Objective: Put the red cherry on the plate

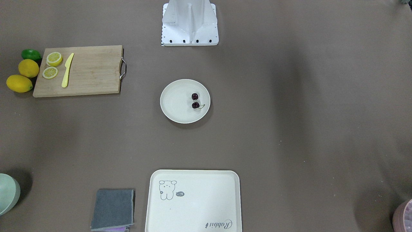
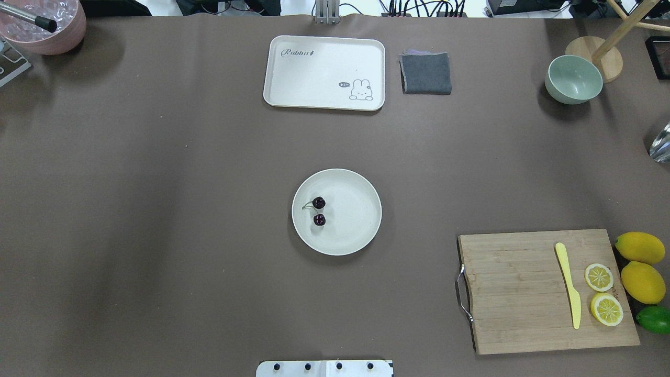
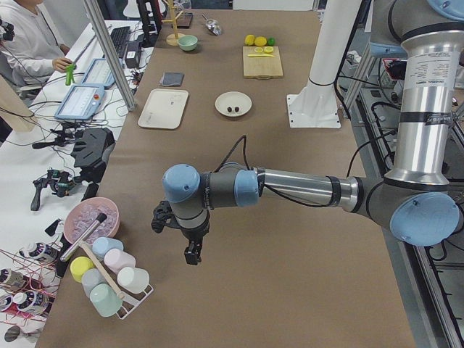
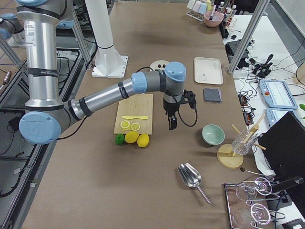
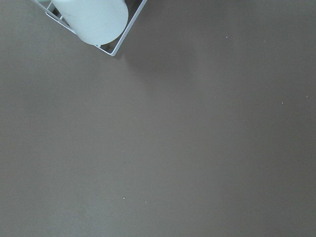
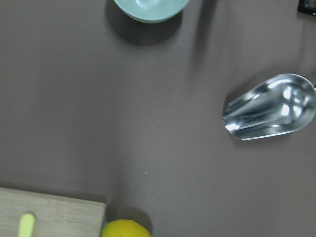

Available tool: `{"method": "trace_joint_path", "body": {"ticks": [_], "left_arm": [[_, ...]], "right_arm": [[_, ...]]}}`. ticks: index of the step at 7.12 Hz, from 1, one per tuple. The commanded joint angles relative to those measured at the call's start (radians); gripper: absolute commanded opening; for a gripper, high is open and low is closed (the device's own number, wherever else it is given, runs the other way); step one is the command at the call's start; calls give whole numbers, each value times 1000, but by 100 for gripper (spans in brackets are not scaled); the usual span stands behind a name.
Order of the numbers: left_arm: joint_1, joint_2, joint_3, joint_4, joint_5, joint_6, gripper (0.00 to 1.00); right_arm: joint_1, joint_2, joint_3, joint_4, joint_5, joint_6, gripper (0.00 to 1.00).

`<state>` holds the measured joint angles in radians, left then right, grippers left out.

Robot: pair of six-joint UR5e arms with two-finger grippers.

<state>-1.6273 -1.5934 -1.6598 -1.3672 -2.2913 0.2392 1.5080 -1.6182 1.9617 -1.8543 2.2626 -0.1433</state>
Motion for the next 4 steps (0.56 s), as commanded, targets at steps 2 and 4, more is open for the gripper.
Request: {"method": "trace_joint_path", "body": {"ticks": [2,4], "left_arm": [[3,3,0,-4,-2,0,98],[3,6,-3,-7,-4,-4,98]], "right_arm": [[218,-123,-99,6,-6,-277,100],[231,-126,-142,9,0,-280,100]]}}
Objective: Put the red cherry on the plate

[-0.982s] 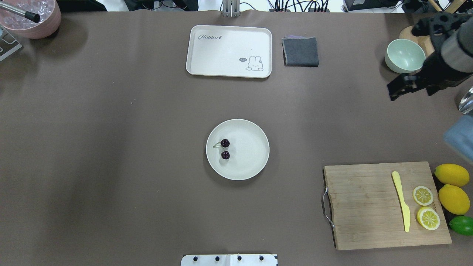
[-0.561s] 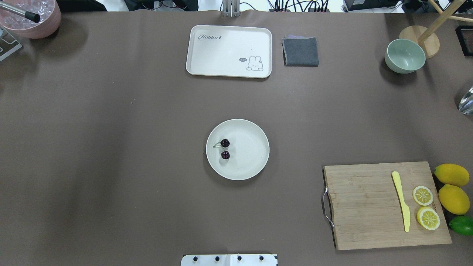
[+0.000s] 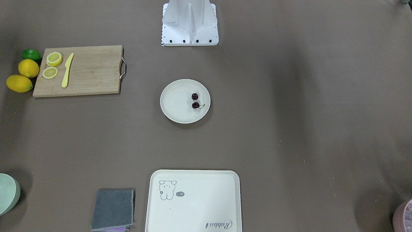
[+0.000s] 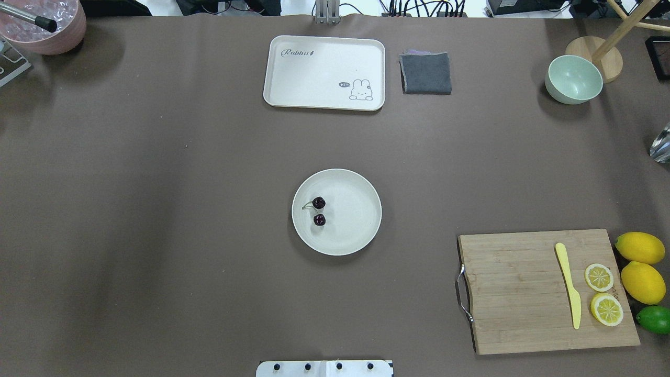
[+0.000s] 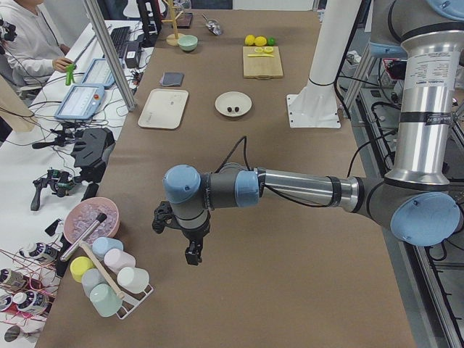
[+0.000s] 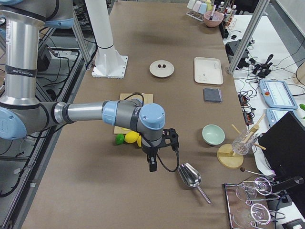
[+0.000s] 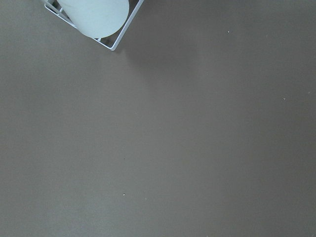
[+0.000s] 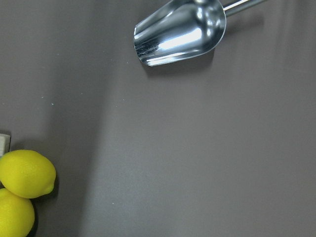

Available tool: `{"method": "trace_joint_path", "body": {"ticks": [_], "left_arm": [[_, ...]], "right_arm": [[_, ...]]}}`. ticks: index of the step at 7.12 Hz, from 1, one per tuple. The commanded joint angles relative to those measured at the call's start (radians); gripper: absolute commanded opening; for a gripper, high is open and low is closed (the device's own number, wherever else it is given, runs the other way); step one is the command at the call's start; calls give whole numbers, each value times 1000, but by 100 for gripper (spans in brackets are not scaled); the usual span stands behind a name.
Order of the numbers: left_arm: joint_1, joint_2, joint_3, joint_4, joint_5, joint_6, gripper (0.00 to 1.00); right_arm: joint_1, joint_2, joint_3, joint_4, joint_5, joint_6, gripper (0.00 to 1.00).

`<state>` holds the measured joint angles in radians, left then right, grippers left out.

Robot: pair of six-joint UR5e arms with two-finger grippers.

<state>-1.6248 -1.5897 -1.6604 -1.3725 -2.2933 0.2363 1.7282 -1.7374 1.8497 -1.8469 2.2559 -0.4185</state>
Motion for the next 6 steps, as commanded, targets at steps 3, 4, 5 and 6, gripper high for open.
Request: {"method": "trace_joint_path", "body": {"ticks": [3,4,5,6], "left_arm": [[0,2,-1,-2,0,1,98],[2,1,-1,-2,3,3,98],[2,2,-2,-4,5,3,98],[0,2,-4,-4,8,3,98]], "right_arm": [[37,5,-70,3,10,-5,100],[56,-5,-67,3,8,-6,100],[62,-8,-64,3,-10,-11,100],[63,-8,-46,3,-9,-11,100]]}}
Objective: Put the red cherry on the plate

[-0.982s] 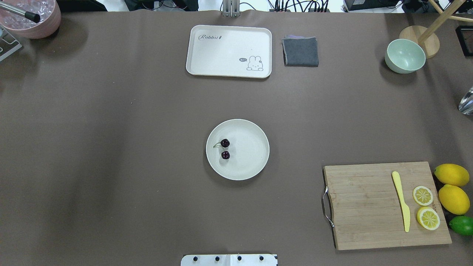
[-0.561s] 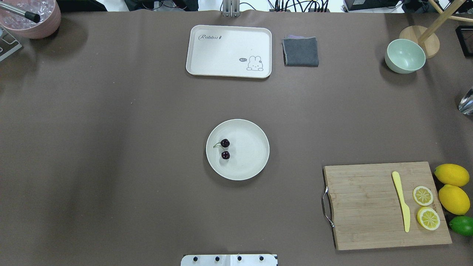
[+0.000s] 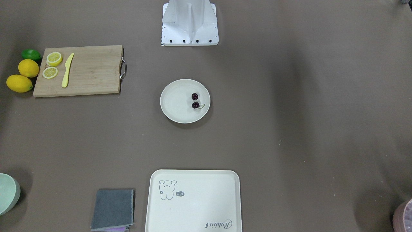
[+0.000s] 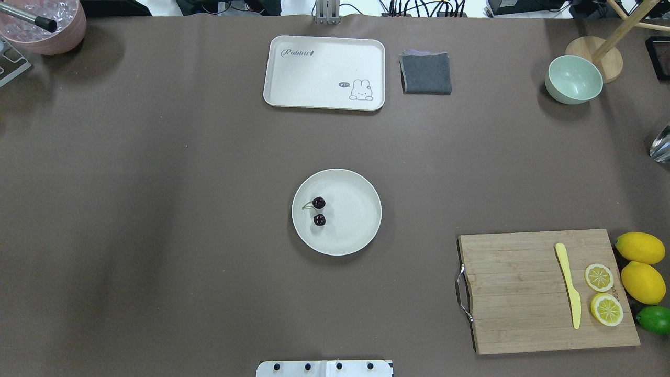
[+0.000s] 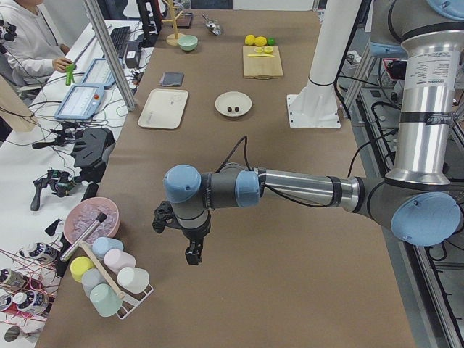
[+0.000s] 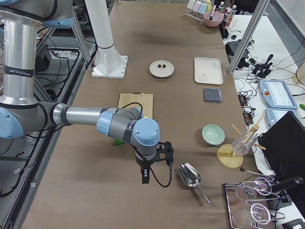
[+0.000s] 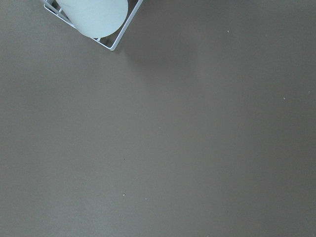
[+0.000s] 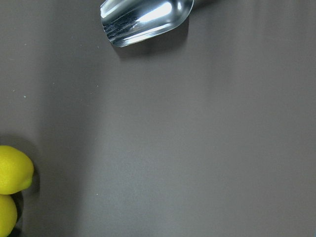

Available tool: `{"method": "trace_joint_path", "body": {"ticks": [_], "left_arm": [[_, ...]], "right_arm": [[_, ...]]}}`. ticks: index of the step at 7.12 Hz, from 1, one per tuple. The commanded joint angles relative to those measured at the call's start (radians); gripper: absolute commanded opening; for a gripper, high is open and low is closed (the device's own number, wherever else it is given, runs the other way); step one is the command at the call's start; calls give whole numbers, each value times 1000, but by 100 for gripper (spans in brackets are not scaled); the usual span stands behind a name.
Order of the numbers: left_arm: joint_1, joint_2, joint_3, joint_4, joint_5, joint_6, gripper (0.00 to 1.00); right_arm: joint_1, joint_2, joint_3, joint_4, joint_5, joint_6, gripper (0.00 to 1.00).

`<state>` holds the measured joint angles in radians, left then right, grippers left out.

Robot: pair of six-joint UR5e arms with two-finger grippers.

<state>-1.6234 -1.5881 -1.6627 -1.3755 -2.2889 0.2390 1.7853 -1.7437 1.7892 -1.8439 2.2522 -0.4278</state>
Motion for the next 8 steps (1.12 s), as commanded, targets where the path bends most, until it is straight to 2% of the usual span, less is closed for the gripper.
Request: {"method": "trace_joint_path", "body": {"ticks": [1,8], "left_arm": [[-3,0,-2,1,3,0,98],[-1,0,0,1,5,0,98]], "right_arm": [[6,-4,30,0,-6,-5,100],[6,-5,42,0,-3,3,100]]}}
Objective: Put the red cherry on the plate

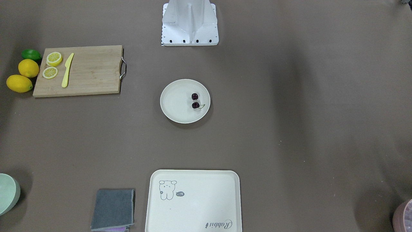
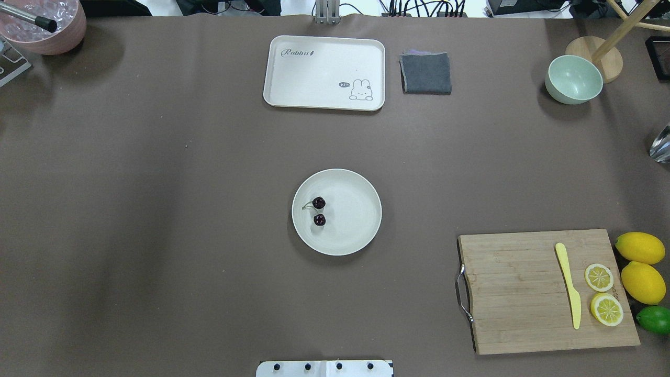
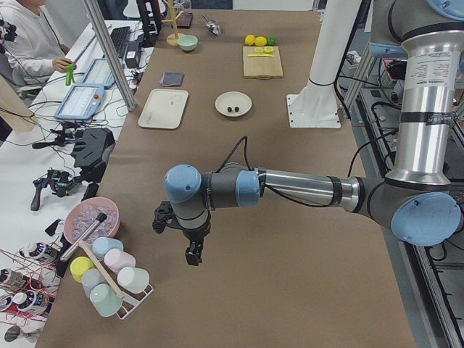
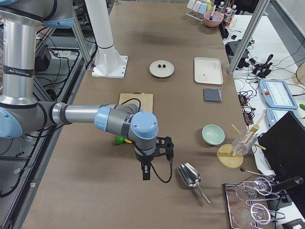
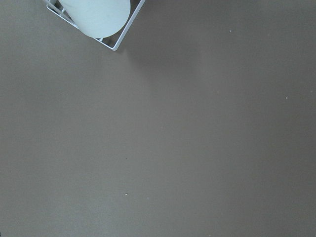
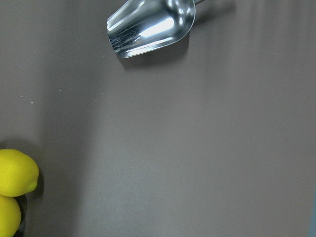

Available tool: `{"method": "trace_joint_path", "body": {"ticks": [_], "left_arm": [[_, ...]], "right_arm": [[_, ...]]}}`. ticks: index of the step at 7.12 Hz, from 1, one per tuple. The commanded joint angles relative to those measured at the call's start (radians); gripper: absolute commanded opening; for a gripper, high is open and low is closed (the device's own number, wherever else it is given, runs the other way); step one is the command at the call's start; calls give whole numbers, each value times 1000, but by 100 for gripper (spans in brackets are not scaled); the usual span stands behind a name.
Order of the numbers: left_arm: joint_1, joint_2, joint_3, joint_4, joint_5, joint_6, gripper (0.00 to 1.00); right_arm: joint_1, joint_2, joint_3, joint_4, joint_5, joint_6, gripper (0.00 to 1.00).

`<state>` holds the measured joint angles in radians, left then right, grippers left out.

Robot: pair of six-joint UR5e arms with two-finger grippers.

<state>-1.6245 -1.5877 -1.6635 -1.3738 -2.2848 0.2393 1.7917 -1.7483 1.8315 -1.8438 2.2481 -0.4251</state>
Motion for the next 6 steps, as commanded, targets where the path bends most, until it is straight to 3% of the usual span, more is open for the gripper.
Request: {"method": "trace_joint_path", "body": {"ticks": [1,6], "left_arm": [[0,0,-1,-1,-1,0,98],[0,0,1,1,-1,2,98]], "right_arm": [[0,0,2,0,1,0,100],[2,0,11,0,1,0,100]]}}
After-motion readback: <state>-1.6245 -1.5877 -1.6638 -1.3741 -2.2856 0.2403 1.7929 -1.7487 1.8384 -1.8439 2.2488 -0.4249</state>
